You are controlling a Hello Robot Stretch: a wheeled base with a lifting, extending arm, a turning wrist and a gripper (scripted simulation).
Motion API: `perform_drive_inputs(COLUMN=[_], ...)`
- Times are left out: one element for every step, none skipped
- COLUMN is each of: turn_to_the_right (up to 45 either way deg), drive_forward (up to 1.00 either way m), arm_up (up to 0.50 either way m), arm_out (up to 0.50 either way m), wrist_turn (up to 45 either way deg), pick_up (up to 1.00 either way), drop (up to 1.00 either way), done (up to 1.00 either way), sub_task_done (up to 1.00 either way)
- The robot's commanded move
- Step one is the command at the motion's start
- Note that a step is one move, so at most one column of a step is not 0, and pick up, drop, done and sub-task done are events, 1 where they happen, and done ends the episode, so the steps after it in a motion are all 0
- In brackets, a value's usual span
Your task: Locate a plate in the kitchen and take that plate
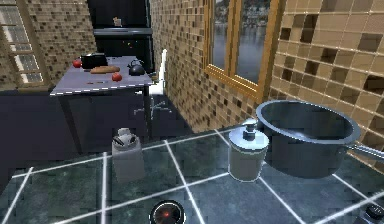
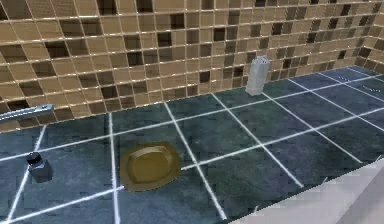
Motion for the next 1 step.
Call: perform_drive_inputs(turn_to_the_right=[0.0], drive_forward=[0.00], arm_up=[0.50], arm_out=[0.00], wrist_turn=[0.0], pick_up=[0.00], drop=[0.00], done=[0.00], sub_task_done=[0.00])
